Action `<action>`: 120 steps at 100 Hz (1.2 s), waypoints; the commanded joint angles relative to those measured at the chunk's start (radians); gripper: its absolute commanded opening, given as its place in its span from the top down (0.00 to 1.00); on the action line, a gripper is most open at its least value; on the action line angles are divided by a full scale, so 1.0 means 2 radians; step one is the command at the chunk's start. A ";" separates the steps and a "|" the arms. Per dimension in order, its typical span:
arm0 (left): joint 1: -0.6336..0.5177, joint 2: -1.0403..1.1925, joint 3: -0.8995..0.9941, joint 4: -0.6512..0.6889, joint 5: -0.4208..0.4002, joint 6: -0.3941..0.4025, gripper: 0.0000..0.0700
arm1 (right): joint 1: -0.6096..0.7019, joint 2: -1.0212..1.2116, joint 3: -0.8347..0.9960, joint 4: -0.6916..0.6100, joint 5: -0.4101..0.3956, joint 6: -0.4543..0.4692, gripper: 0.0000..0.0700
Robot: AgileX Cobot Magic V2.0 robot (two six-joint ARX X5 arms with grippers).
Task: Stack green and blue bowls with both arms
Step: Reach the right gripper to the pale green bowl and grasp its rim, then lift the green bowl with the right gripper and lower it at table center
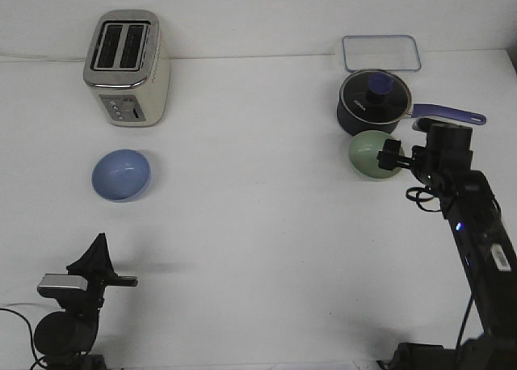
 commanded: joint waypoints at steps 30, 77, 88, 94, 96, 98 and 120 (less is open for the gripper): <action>0.000 0.000 -0.010 0.005 -0.001 -0.001 0.98 | -0.001 0.164 0.075 -0.009 0.000 -0.018 0.16; 0.000 0.000 -0.010 0.005 -0.001 -0.001 0.98 | -0.020 0.207 0.075 0.003 -0.011 -0.024 0.97; 0.000 0.000 -0.010 0.005 -0.001 -0.001 0.98 | -0.026 0.205 0.076 0.003 -0.018 -0.027 1.00; 0.000 0.000 -0.010 0.005 -0.001 -0.001 0.98 | -0.027 0.194 0.076 -0.001 -0.021 -0.029 1.00; 0.000 0.000 -0.010 0.005 -0.001 -0.001 0.98 | -0.029 0.189 0.076 -0.002 -0.026 -0.029 1.00; 0.000 0.000 -0.010 0.005 -0.001 -0.001 0.98 | -0.030 0.185 0.076 -0.002 -0.029 -0.029 1.00; 0.000 0.000 -0.010 0.005 -0.001 -0.001 0.98 | -0.032 0.098 0.076 -0.015 -0.067 -0.028 1.00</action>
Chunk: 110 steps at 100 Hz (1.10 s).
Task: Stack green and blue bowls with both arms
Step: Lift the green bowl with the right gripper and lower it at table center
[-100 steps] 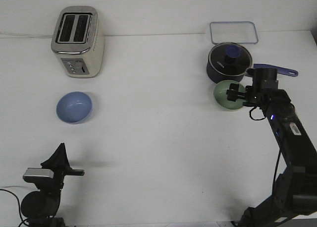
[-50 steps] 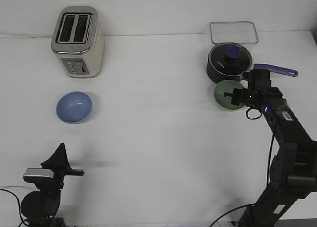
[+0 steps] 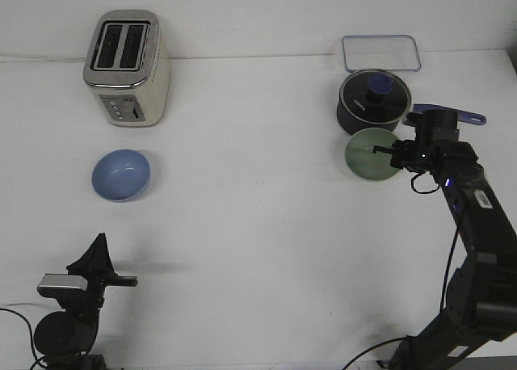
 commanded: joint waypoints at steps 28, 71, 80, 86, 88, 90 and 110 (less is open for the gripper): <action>0.000 0.000 -0.010 0.005 -0.001 -0.001 0.98 | 0.021 -0.171 0.007 -0.038 -0.065 -0.005 1.00; 0.000 0.000 -0.010 0.005 -0.001 -0.001 0.98 | 0.227 -0.270 -0.117 -0.051 -0.058 0.036 1.00; 0.000 0.000 -0.010 0.005 -0.001 -0.001 0.98 | 0.277 -0.261 -0.149 -0.030 -0.053 0.050 1.00; 0.000 0.000 -0.010 0.005 -0.001 -0.002 0.98 | 0.308 -0.252 -0.166 -0.017 -0.048 0.056 1.00; 0.000 0.000 -0.010 0.005 -0.001 -0.002 0.98 | 0.318 -0.248 -0.170 -0.014 -0.046 0.058 1.00; 0.000 0.000 -0.010 0.005 -0.001 -0.001 0.98 | 0.327 -0.242 -0.174 -0.011 -0.046 0.059 1.00; 0.000 0.000 -0.010 0.005 -0.001 -0.002 0.98 | 0.385 -0.179 -0.184 0.010 -0.020 0.061 1.00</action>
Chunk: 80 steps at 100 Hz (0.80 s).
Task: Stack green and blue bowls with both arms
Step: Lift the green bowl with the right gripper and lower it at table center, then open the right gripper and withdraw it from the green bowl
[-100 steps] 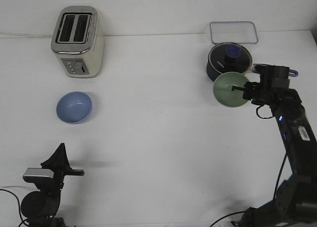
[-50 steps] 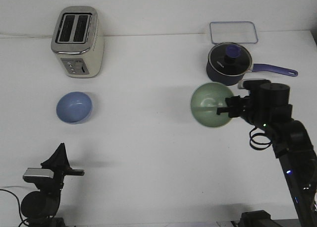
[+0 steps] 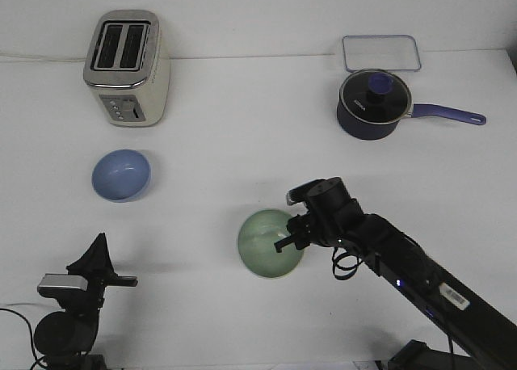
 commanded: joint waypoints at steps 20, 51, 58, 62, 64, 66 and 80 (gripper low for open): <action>0.000 0.000 -0.010 0.005 -0.001 -0.003 0.98 | 0.019 0.080 0.002 0.032 0.002 0.008 1.00; 0.000 0.000 -0.010 0.005 -0.001 -0.003 0.98 | 0.021 0.119 0.002 0.033 -0.003 0.003 0.76; 0.000 0.000 -0.010 0.005 -0.002 -0.004 0.98 | 0.021 0.118 0.002 0.033 -0.004 0.003 0.64; 0.000 0.000 -0.010 0.005 -0.002 -0.012 0.98 | 0.021 0.114 0.002 0.031 -0.003 0.003 0.64; 0.000 0.000 -0.010 0.005 -0.002 -0.018 0.98 | 0.020 0.112 0.002 0.032 -0.003 0.002 0.64; 0.000 0.000 -0.010 0.005 -0.004 -0.026 0.98 | 0.019 0.108 0.003 0.032 -0.003 0.001 0.64; 0.000 0.000 -0.007 0.005 -0.011 -0.101 0.98 | 0.005 0.065 0.009 0.040 0.004 -0.015 0.64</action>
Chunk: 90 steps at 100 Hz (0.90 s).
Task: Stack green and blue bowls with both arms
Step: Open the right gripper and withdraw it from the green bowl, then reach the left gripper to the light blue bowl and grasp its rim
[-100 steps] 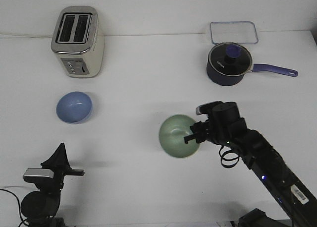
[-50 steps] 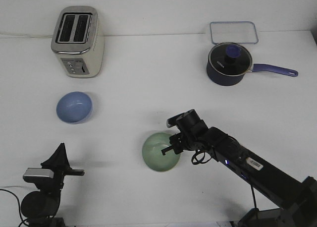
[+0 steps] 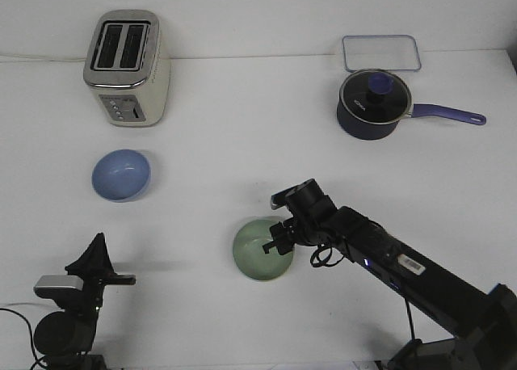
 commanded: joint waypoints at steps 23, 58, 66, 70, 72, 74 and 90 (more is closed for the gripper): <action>0.000 0.004 0.024 -0.019 -0.002 -0.143 0.98 | -0.056 -0.144 0.013 0.033 0.022 -0.051 0.64; 0.002 0.178 0.180 -0.142 -0.039 -0.171 0.98 | -0.074 -0.349 -0.159 0.195 0.095 -0.073 0.64; 0.004 0.247 0.225 -0.146 -0.043 -0.150 0.98 | -0.074 -0.396 -0.213 0.225 0.095 -0.068 0.64; 0.007 0.284 0.249 -0.153 -0.043 -0.142 0.98 | -0.074 -0.417 -0.234 0.231 0.096 -0.065 0.64; 0.009 0.304 0.262 -0.155 -0.043 -0.138 0.98 | -0.074 -0.426 -0.242 0.231 0.097 -0.064 0.64; 0.012 0.324 0.274 -0.157 -0.043 -0.135 0.98 | -0.074 -0.434 -0.250 0.230 0.098 -0.063 0.64; 0.031 0.467 0.367 -0.189 -0.035 -0.108 0.96 | -0.075 -0.480 -0.283 0.214 0.109 -0.053 0.64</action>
